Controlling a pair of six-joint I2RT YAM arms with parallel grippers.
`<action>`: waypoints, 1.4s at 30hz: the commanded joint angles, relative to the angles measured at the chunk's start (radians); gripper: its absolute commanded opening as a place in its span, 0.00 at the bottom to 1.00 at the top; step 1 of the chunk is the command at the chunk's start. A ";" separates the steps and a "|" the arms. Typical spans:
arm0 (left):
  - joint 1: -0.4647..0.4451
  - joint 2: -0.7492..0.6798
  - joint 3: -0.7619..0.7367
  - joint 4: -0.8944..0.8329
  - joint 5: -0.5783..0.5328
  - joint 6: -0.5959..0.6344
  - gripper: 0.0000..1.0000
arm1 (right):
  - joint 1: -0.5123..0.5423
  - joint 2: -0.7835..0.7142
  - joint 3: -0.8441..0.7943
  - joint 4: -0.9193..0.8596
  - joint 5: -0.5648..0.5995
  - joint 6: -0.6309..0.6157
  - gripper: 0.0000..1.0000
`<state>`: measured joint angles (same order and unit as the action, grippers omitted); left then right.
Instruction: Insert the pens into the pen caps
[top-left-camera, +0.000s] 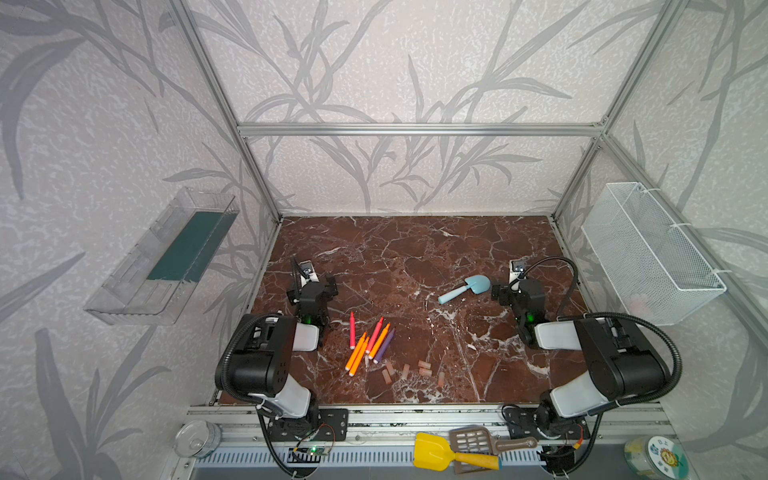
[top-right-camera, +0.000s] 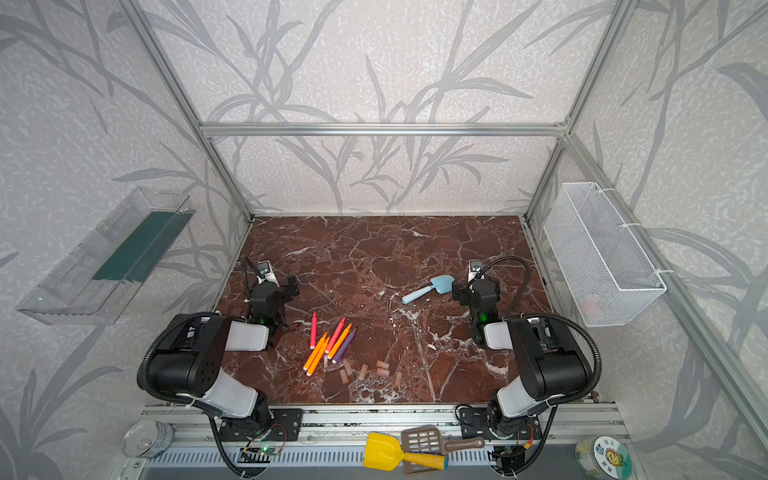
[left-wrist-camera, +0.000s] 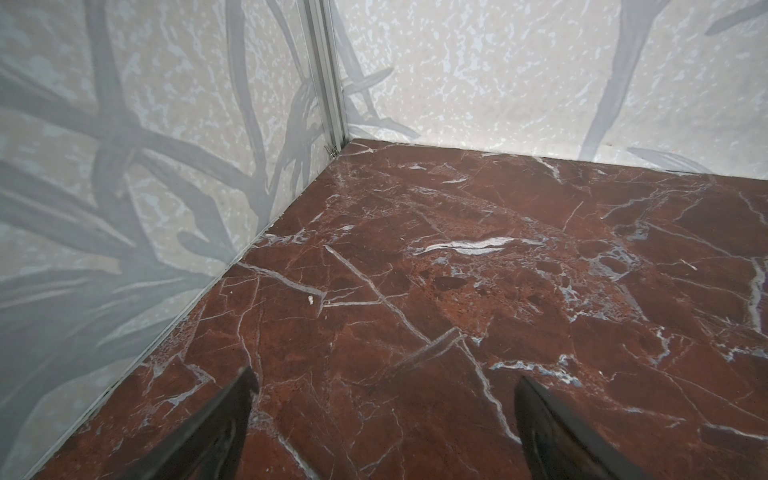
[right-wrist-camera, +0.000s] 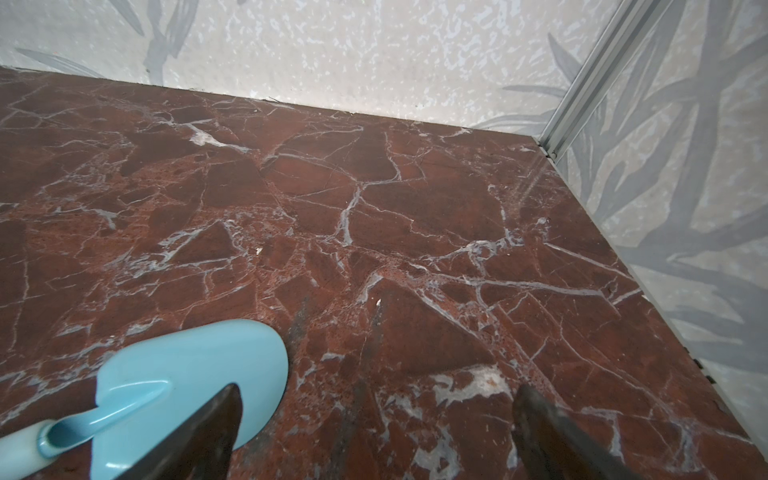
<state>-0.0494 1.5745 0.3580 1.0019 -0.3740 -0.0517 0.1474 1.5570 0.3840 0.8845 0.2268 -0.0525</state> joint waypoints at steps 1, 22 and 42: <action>0.003 0.009 -0.002 0.018 -0.013 0.017 0.99 | -0.003 -0.009 0.007 -0.002 0.008 0.009 0.99; -0.064 -0.098 -0.070 0.084 -0.120 0.081 0.99 | 0.023 -0.262 -0.020 -0.201 0.096 0.025 0.99; -0.096 -0.720 0.265 -1.166 0.474 -0.509 0.99 | 0.028 -0.696 0.102 -0.802 -0.310 0.508 0.99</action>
<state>-0.1593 0.8551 0.6235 -0.0162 -0.0235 -0.4175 0.1677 0.8688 0.5117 0.0879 0.0246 0.4416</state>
